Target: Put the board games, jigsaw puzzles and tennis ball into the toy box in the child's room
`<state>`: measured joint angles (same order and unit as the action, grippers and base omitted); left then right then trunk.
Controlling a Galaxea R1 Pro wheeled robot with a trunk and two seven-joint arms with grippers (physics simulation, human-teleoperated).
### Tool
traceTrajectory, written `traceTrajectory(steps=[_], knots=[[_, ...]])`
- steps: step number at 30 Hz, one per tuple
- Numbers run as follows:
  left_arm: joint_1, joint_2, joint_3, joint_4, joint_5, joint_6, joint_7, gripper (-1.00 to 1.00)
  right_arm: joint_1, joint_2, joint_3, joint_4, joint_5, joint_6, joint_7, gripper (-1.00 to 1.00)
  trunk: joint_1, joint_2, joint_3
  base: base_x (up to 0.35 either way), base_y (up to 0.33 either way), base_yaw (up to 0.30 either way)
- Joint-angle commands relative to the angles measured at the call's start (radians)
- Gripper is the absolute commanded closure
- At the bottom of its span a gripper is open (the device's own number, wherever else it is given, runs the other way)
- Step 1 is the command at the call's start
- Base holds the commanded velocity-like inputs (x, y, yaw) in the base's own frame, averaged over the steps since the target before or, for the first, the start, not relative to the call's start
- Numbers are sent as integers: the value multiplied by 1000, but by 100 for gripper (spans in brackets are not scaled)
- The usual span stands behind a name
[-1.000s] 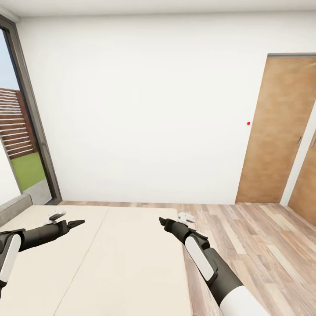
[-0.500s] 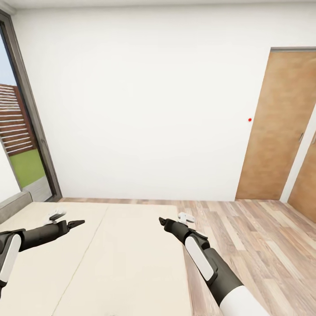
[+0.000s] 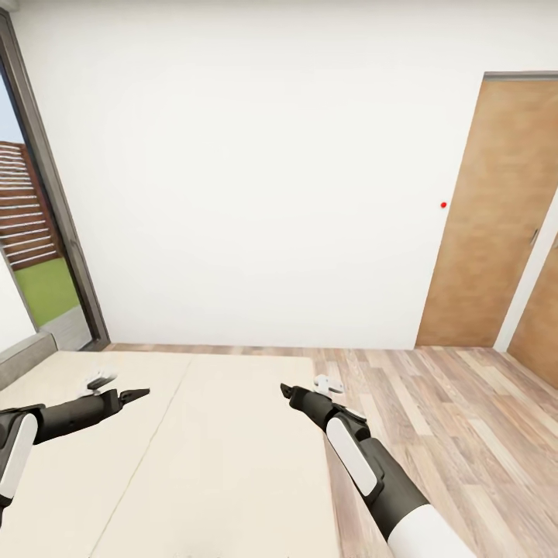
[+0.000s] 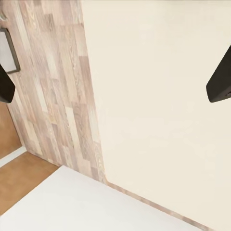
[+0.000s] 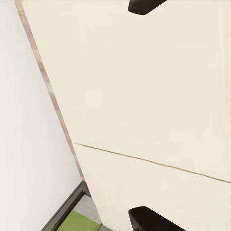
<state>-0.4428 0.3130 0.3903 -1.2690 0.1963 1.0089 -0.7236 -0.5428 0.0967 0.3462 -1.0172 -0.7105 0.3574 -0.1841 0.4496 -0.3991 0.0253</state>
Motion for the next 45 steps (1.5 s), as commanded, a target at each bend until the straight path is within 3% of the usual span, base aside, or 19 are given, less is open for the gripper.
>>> traceTrajectory(steps=[1, 25, 45], knots=[[0, 0, 1, 0, 0, 5, -4, -100, 0, 0, 2, -1, -10, 2, -9, -100, 0, -1, -2, 0, 0, 0], [0, 0, 1, 4, -2, 4, -2, -100, -1, -1, 4, -1, -7, -2, -8, -100, 0, -1, -8, 0, 78, 0], [0, 1, 1, 4, -2, 4, -2, -100, 0, 0, 4, -1, -8, -3, -8, -100, 0, -1, -8, 0, 226, 0]])
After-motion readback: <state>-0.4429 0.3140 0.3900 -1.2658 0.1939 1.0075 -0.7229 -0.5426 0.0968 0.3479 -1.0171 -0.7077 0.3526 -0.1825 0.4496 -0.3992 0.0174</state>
